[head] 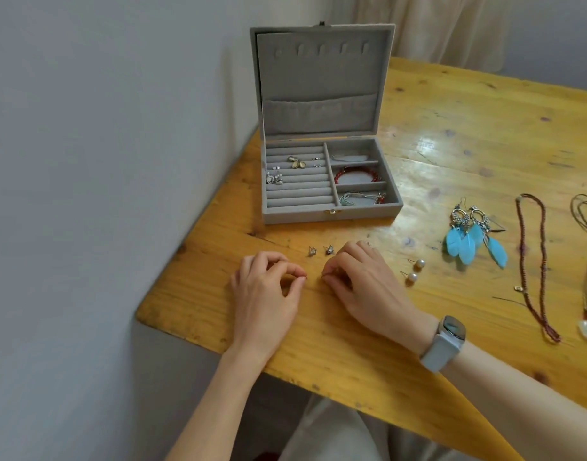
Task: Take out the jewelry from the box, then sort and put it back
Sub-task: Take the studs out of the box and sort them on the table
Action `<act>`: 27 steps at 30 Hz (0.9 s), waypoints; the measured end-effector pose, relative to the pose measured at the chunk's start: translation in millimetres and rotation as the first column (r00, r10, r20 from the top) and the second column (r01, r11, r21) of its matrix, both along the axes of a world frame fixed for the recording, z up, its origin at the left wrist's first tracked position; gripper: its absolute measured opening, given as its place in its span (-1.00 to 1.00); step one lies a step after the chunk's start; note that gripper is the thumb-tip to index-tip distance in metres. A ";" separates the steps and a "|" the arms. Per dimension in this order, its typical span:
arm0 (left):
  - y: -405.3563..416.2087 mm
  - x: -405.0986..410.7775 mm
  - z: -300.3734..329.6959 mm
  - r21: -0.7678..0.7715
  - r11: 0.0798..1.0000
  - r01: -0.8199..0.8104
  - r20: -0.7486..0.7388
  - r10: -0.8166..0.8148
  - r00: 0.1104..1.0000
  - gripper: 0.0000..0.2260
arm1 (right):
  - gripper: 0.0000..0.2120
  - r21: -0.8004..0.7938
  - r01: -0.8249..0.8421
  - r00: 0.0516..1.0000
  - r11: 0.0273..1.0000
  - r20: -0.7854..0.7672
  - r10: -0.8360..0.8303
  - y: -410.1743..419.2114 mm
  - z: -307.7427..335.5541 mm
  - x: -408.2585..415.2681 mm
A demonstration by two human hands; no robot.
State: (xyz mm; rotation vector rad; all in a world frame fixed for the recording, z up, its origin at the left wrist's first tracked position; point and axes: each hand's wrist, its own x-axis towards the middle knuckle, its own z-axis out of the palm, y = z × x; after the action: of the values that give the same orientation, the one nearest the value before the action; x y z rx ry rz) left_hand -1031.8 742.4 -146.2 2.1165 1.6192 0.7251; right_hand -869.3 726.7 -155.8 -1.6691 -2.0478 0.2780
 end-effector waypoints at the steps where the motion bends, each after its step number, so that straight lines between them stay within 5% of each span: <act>1: 0.1 -0.2 0.1 -0.003 1.000 0.001 0.005 -0.001 1.000 -0.95 | -0.96 -0.009 0.004 1.000 1.000 -0.016 -0.004 0.1 0.4 -0.4; 20: 31.0 3.4 16.6 -0.002 0.999 -0.042 0.165 0.042 0.985 -0.90 | -0.87 0.126 0.023 0.988 0.992 -0.153 -0.003 50.1 32.8 12.8; 27: 139.4 21.3 38.1 0.170 0.985 -0.036 -0.056 0.046 0.997 -0.80 | -0.78 0.050 0.171 0.985 0.984 -0.026 -0.170 148.0 40.7 13.1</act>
State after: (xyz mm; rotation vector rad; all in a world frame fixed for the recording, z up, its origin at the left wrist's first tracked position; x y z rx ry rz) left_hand -1010.6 881.7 -108.0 2.2473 1.6910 0.8473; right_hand -856.2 874.7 -115.1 -1.7886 -1.8659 0.1820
